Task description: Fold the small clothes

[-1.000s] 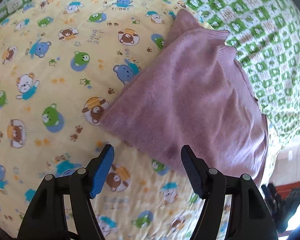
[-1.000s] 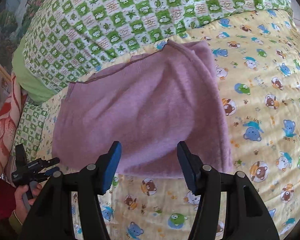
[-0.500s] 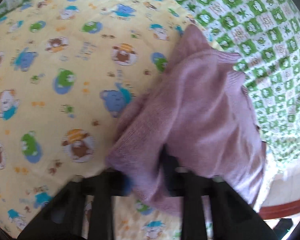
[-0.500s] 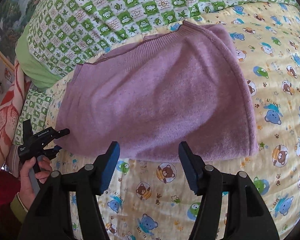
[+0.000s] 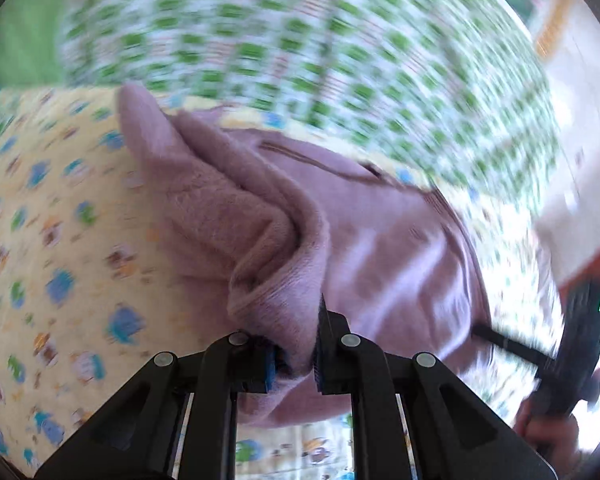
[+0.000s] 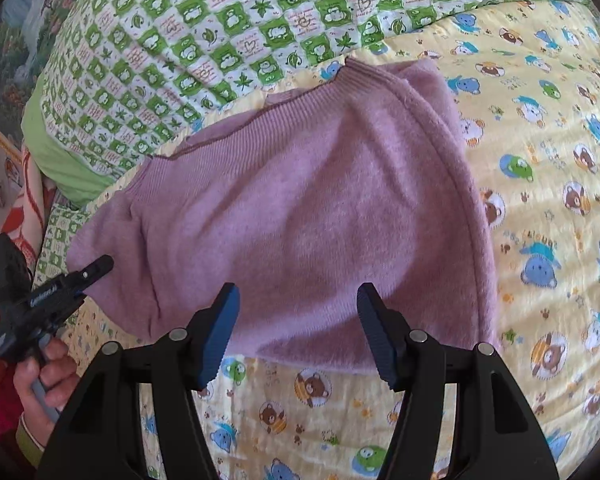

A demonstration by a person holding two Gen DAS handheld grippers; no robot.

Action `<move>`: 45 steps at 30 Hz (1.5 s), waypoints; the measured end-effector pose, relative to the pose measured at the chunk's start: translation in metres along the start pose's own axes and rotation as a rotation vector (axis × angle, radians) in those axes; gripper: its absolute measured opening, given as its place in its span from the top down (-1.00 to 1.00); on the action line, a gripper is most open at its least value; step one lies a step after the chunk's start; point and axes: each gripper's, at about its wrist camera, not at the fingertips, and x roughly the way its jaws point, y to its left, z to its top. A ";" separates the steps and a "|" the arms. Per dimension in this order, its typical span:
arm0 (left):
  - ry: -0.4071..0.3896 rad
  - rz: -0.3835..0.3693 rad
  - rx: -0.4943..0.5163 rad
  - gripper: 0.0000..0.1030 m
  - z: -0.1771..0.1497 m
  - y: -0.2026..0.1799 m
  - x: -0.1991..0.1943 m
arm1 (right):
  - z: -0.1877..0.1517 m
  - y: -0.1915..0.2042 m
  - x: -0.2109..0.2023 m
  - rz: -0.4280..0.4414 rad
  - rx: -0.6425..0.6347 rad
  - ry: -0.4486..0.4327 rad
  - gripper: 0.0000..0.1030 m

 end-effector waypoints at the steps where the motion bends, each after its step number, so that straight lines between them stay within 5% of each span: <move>1: 0.010 -0.006 0.020 0.76 -0.003 -0.008 0.005 | 0.007 -0.001 0.000 0.009 0.003 -0.006 -0.21; 8: 0.093 -0.019 0.136 0.76 -0.027 -0.042 0.045 | 0.047 0.001 0.007 0.071 0.018 -0.023 -0.21; 13: 0.108 -0.031 0.115 0.76 -0.031 -0.036 0.052 | 0.069 0.013 0.030 0.131 0.007 0.008 -0.21; 19: 0.114 -0.045 0.081 0.76 -0.027 -0.028 0.054 | 0.095 0.049 0.082 0.330 -0.018 0.122 -0.23; 22: 0.116 -0.050 0.061 0.76 -0.026 -0.024 0.055 | 0.105 0.072 0.116 0.420 -0.033 0.221 -0.44; 33: 0.114 -0.046 0.038 0.76 -0.026 -0.015 0.054 | 0.130 0.131 0.183 0.504 -0.084 0.330 -0.51; 35: 0.112 -0.040 0.038 0.76 -0.026 -0.014 0.051 | 0.135 0.134 0.190 0.522 -0.074 0.339 -0.30; 38: 0.110 -0.040 0.038 0.76 -0.025 -0.013 0.048 | 0.138 0.140 0.193 0.510 -0.083 0.349 0.65; 45: 0.103 -0.096 0.050 0.76 -0.016 -0.031 0.030 | 0.144 0.139 0.156 0.471 -0.140 0.279 0.69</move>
